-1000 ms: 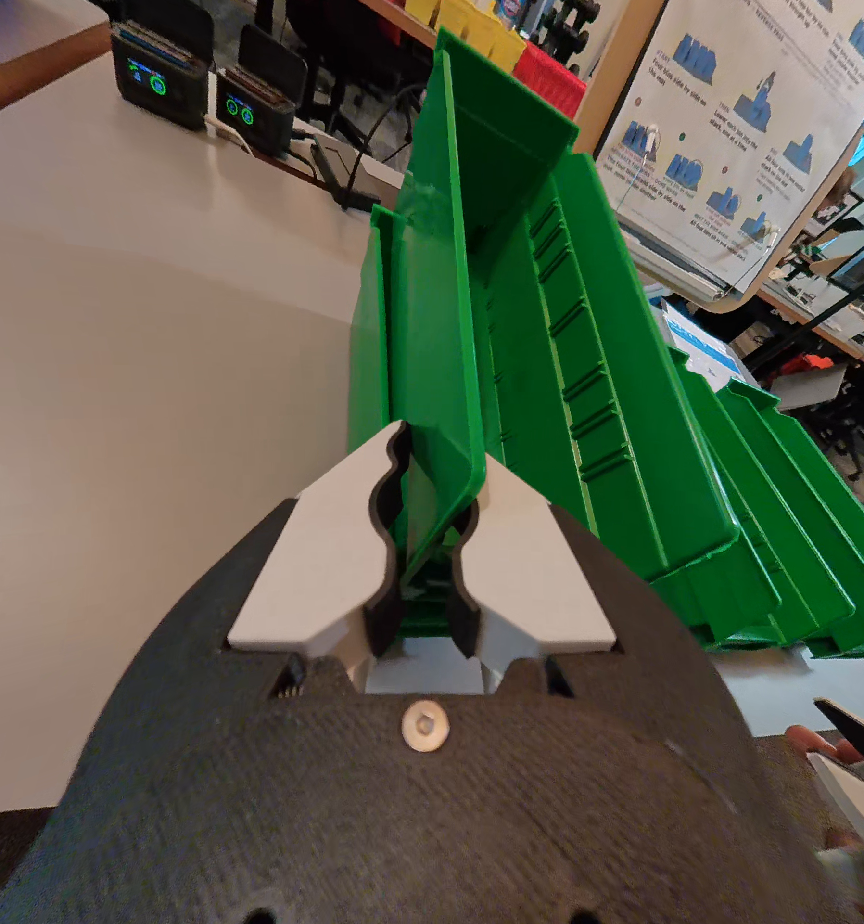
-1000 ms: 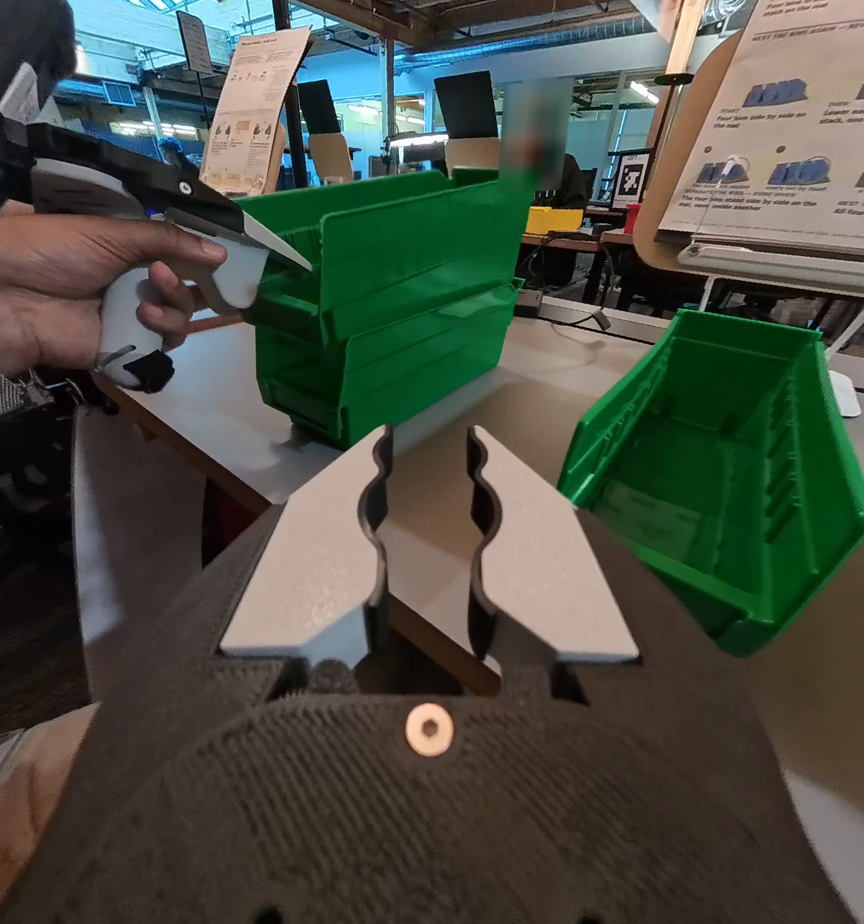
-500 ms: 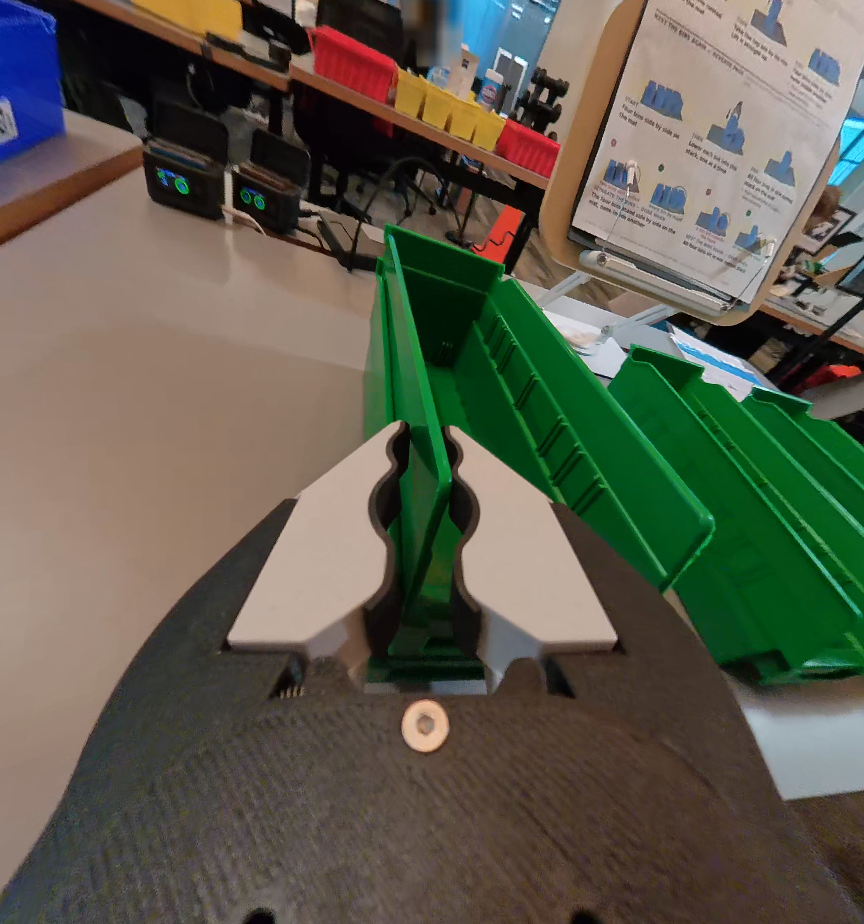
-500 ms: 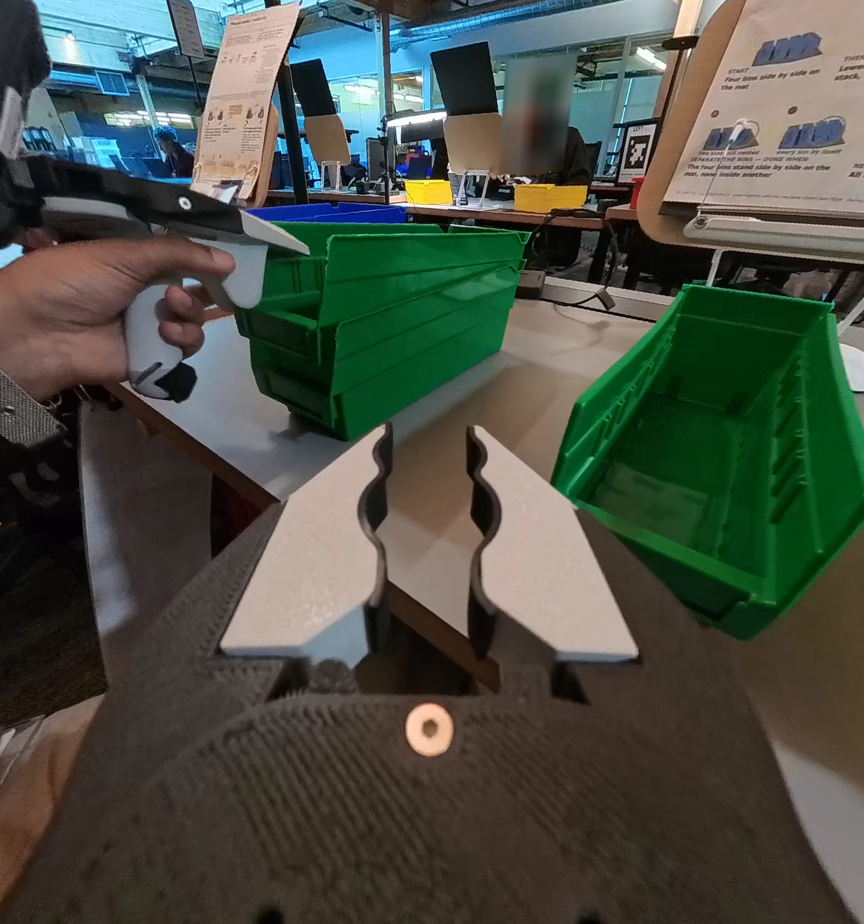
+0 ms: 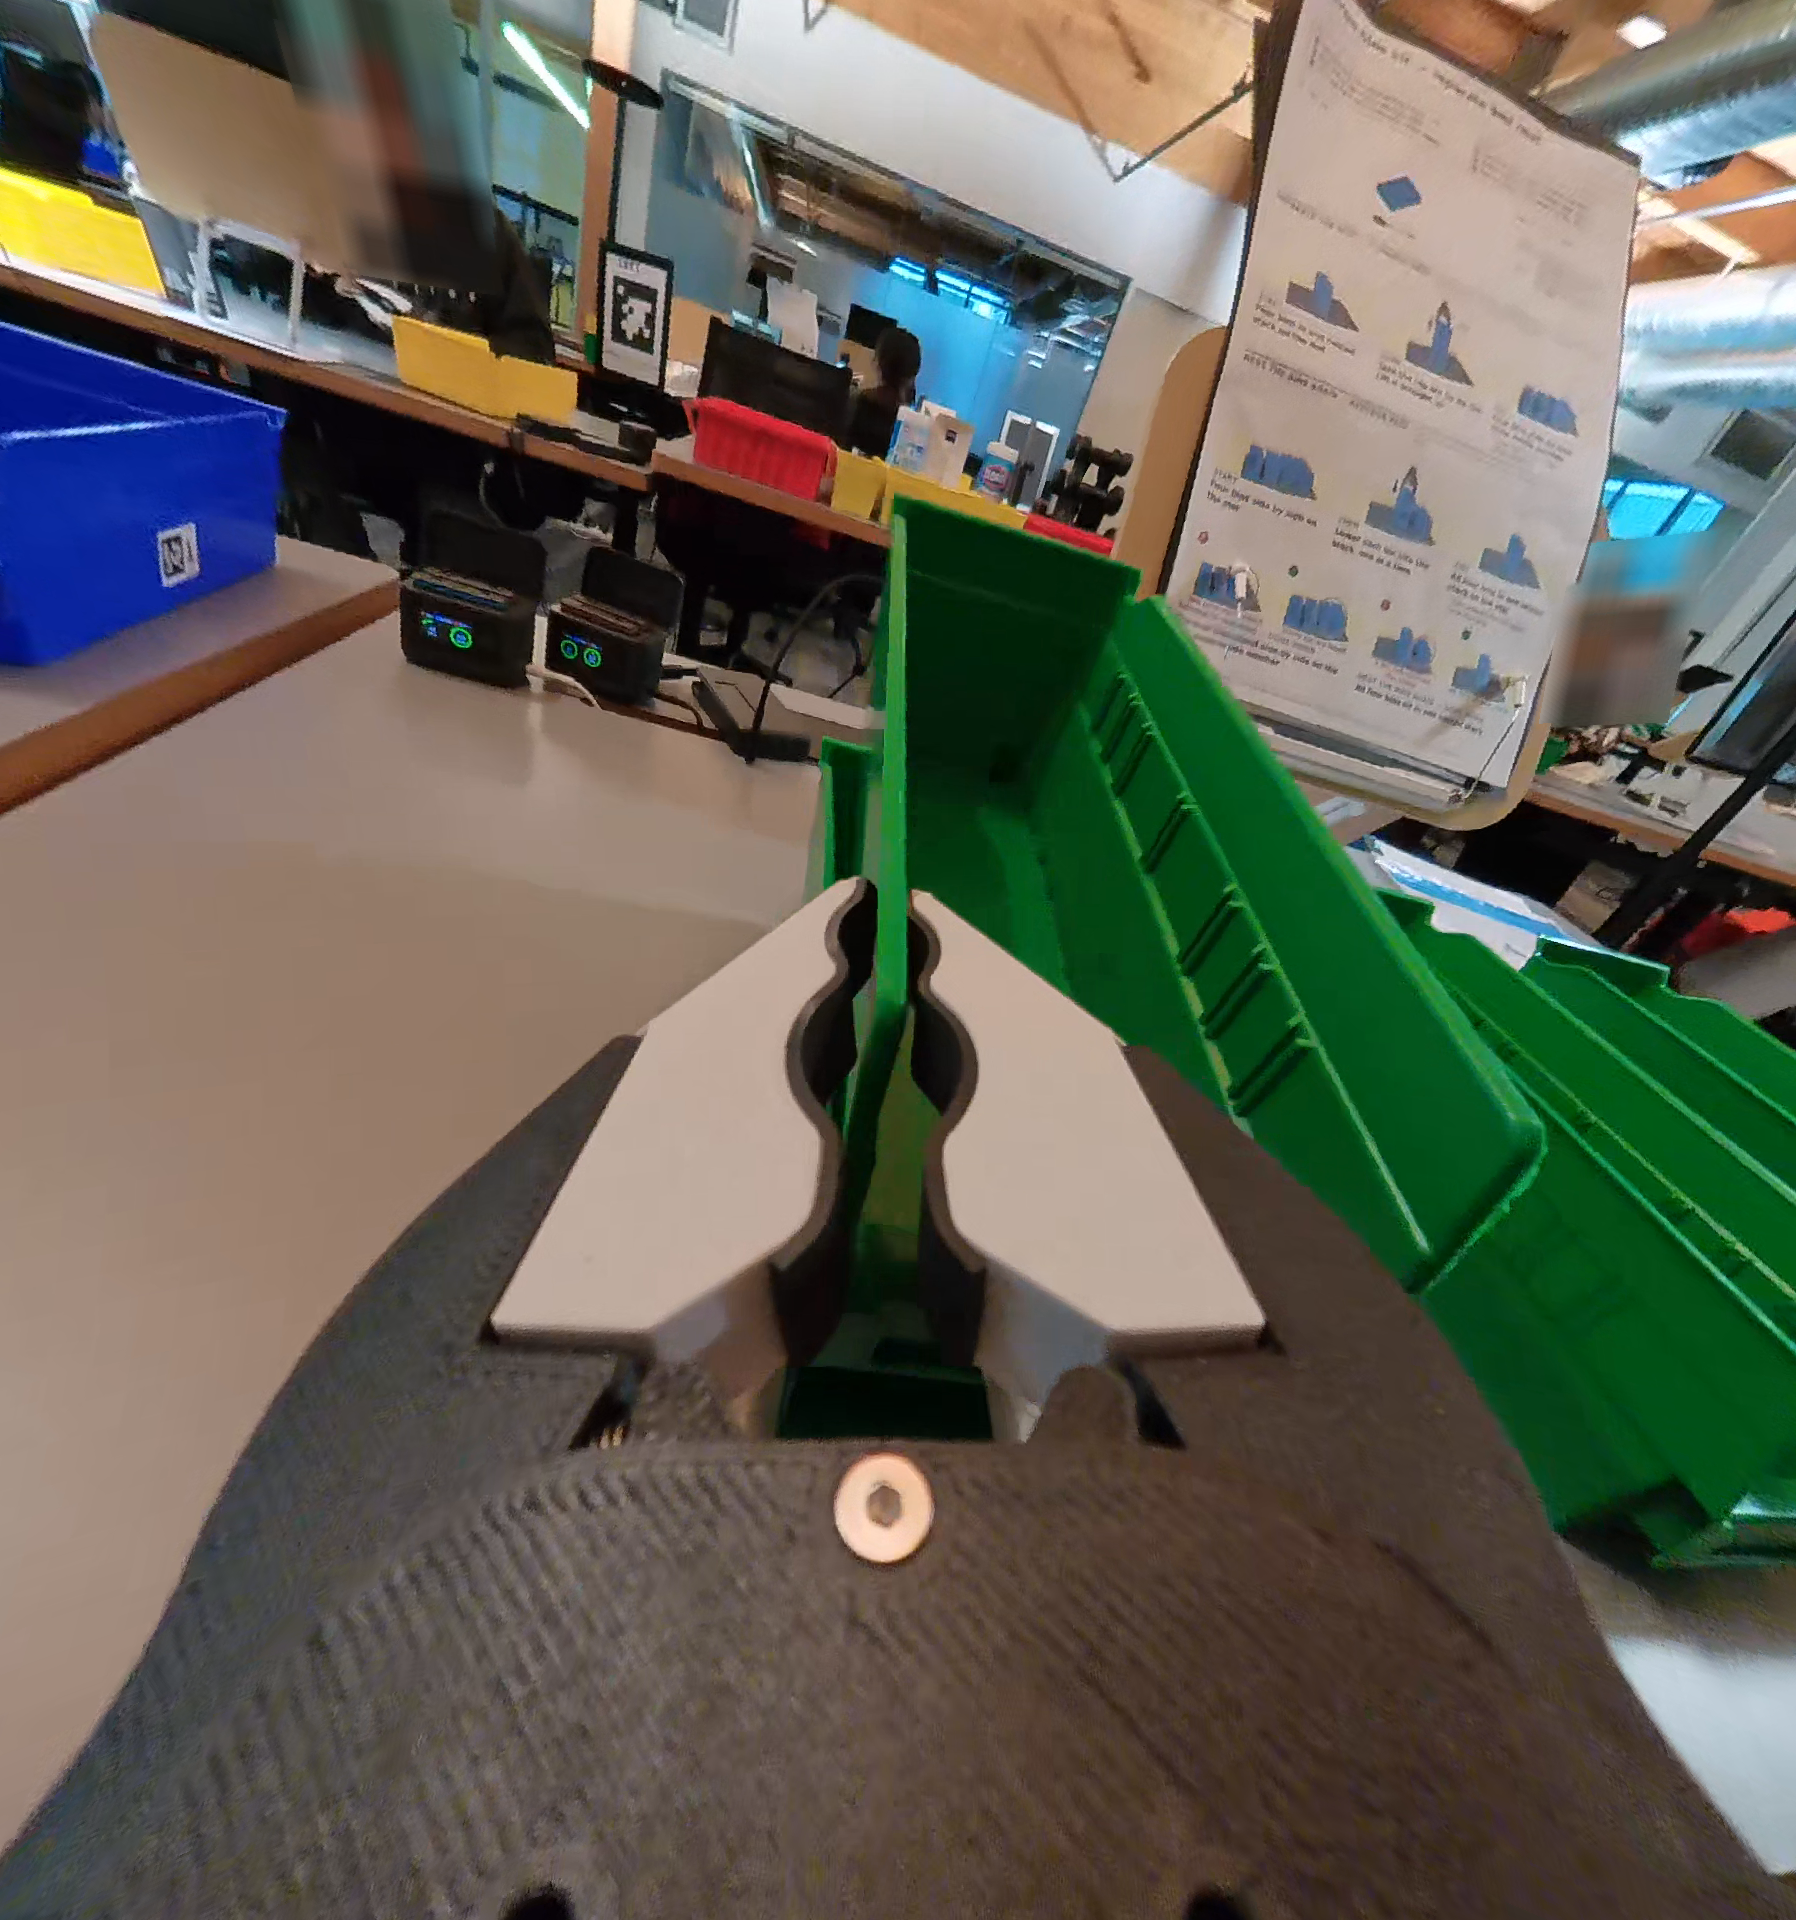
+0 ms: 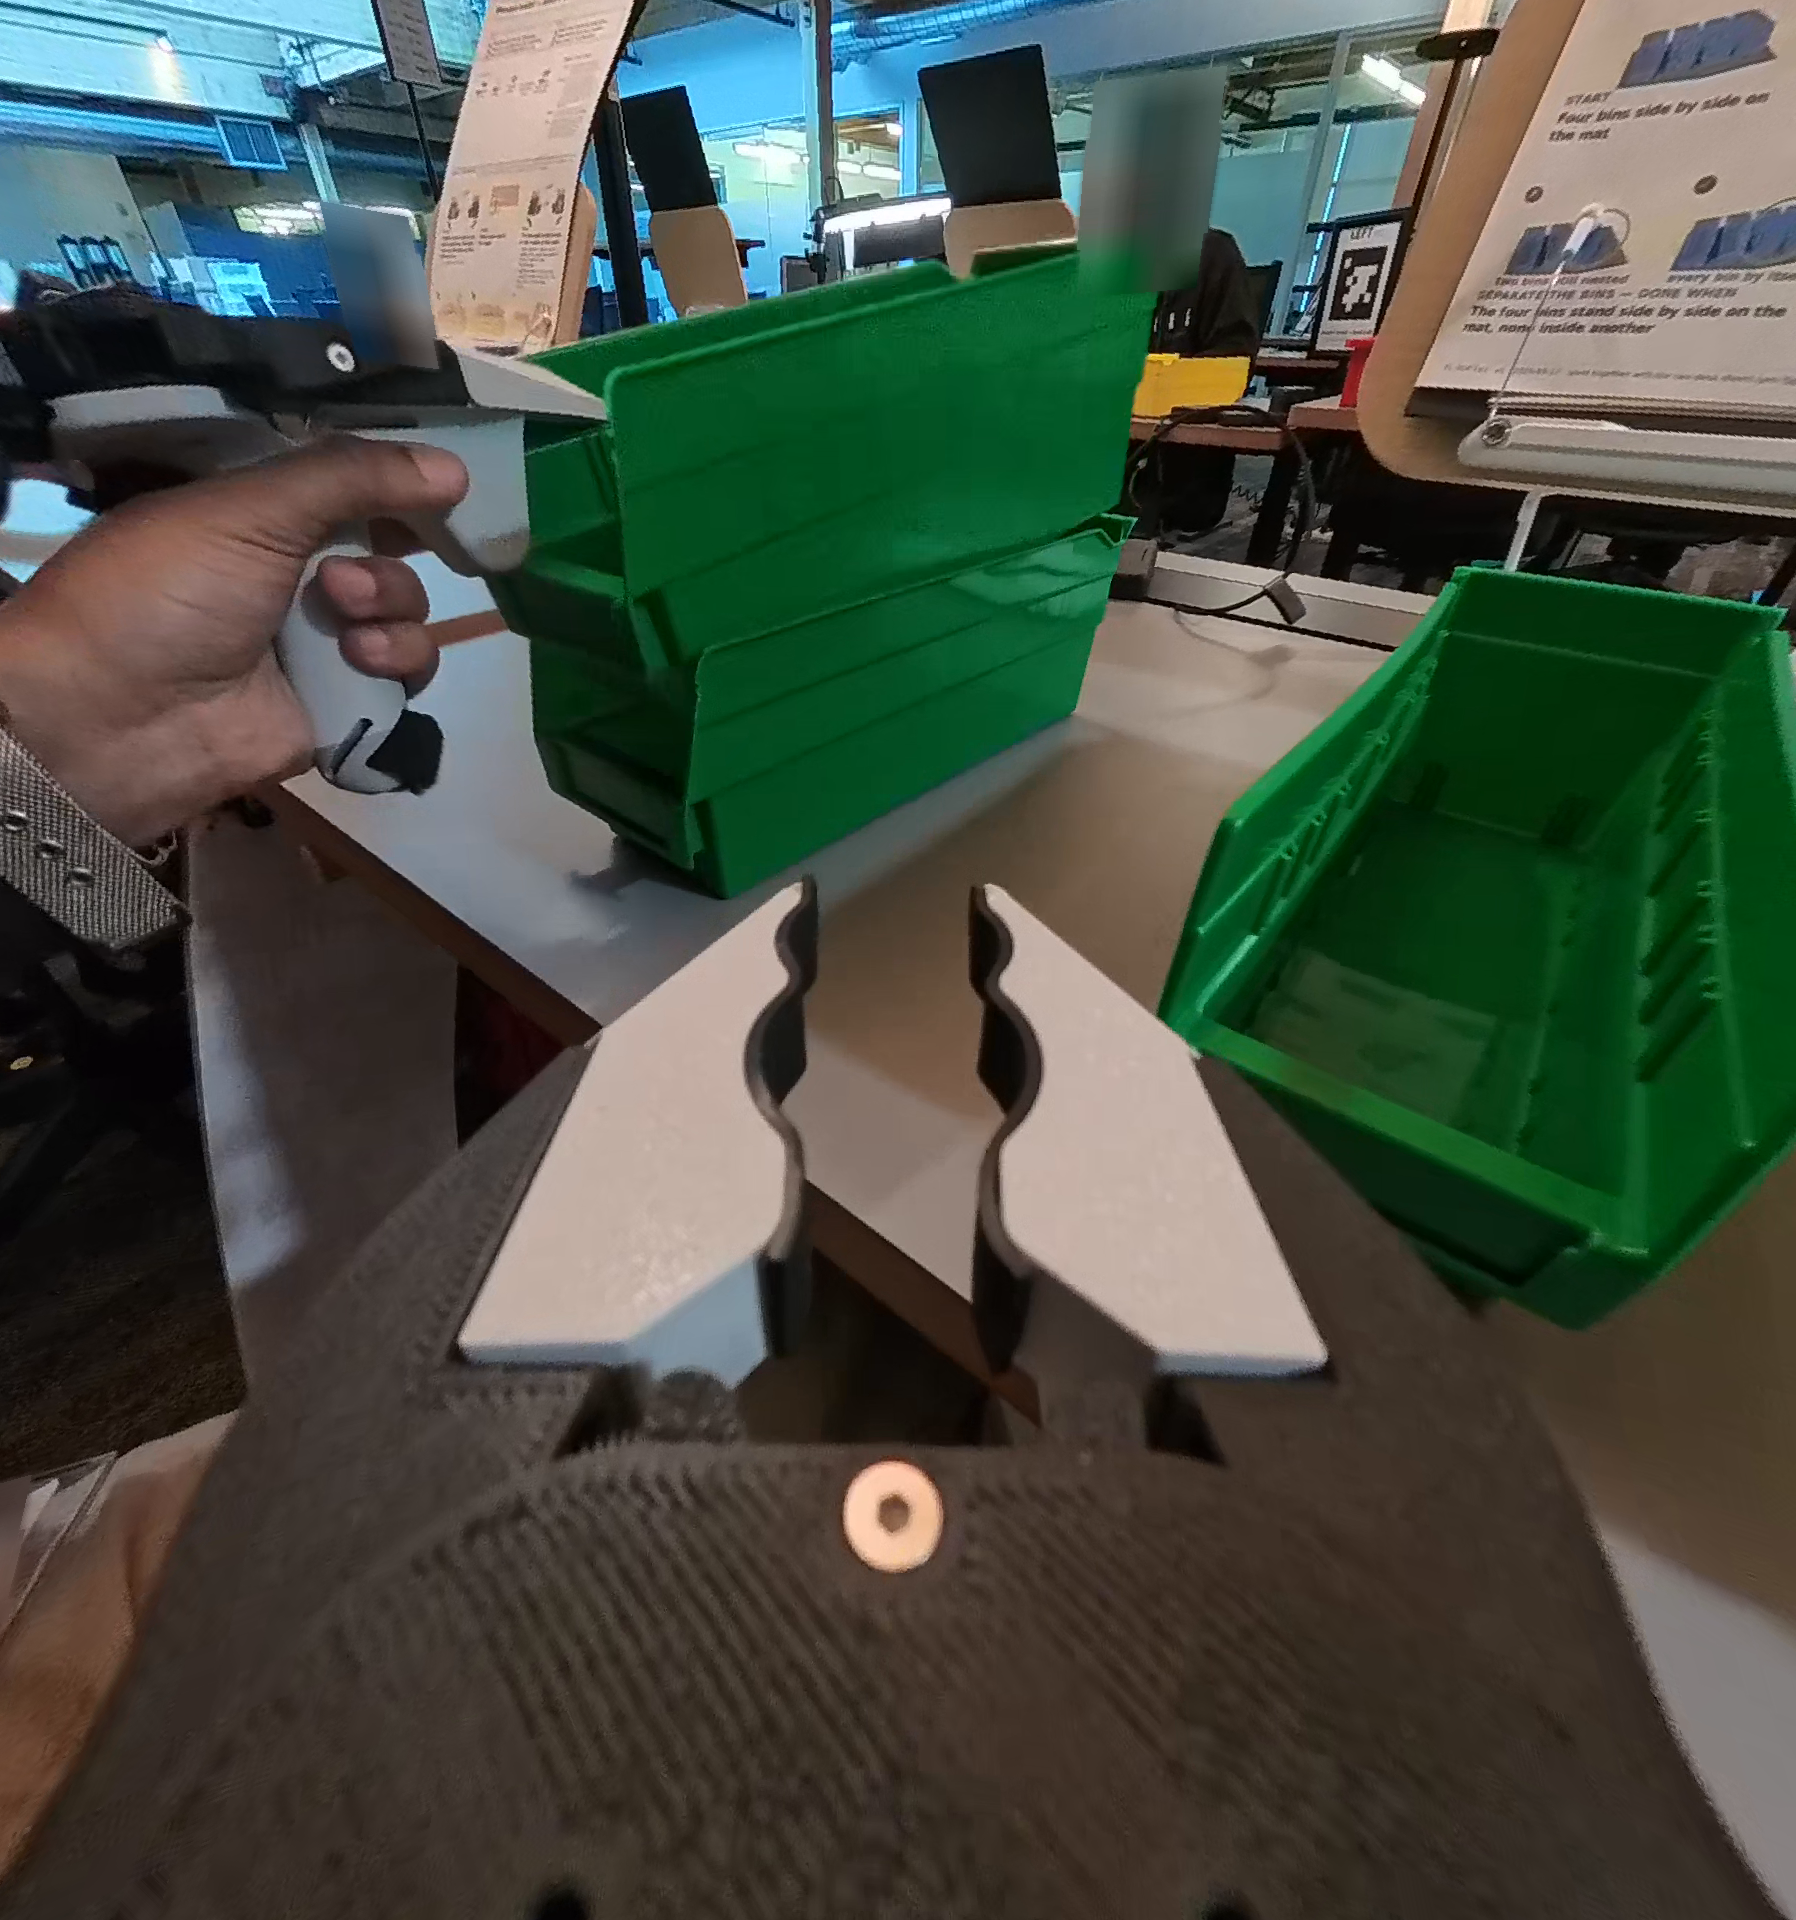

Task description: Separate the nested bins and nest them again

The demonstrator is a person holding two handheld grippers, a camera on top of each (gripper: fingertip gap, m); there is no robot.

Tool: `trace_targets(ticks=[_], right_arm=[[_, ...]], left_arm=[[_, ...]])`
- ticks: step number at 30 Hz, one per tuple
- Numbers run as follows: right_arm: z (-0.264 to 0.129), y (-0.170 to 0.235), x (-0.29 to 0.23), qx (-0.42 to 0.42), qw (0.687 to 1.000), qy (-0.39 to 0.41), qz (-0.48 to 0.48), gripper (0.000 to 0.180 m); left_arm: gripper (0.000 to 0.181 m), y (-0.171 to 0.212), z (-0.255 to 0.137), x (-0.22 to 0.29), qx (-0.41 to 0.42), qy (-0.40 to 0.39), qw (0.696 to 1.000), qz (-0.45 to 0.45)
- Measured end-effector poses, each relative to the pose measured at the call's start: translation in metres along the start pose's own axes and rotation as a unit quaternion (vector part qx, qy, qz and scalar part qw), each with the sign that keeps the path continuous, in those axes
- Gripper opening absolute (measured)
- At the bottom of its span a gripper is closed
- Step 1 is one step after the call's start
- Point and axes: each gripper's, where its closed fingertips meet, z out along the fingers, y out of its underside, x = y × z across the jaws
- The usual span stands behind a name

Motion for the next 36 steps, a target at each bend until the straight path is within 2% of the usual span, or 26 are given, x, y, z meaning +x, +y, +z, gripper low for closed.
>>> trace_targets(ticks=[7, 19, 30, 36], right_arm=[[0.000, 0.001, 0.000, -0.002, 1.000, -0.002, 0.001, 0.028], [0.001, 0.002, -0.001, -0.003, 1.000, -0.003, 0.000, 0.028], [0.000, 0.000, -0.003, 0.001, 1.000, -0.004, -0.010, 0.027], [0.000, 0.001, -0.002, 0.000, 1.000, -0.004, -0.009, 0.027]], left_arm=[[0.000, 0.025, 0.005, -0.004, -0.026, -0.014, 1.000, -0.002], [0.000, 0.035, 0.009, -0.008, -0.023, -0.029, 0.999, 0.035], [0.000, 0.034, 0.010, -0.018, -0.031, -0.033, 0.998, 0.043], [0.000, 0.026, 0.006, -0.043, -0.027, -0.079, 0.995, 0.046]])
